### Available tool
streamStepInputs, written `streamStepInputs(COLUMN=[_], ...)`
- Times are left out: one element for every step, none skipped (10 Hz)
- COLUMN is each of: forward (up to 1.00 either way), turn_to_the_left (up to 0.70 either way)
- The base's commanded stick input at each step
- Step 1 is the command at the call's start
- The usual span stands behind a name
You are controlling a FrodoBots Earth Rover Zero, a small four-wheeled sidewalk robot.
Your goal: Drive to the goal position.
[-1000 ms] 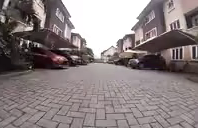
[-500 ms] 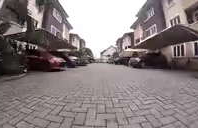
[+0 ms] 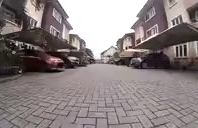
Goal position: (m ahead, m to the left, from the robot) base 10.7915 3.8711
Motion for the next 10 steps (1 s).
streamStepInputs(forward=[0.7, 0.7, 0.7, 0.7, 0.7, 0.7, 0.7, 0.7, 0.7, 0.7], turn_to_the_left=[0.0, 0.0, 0.0, 0.0, 0.0, 0.0, 0.0, 0.0, 0.0, 0.0])
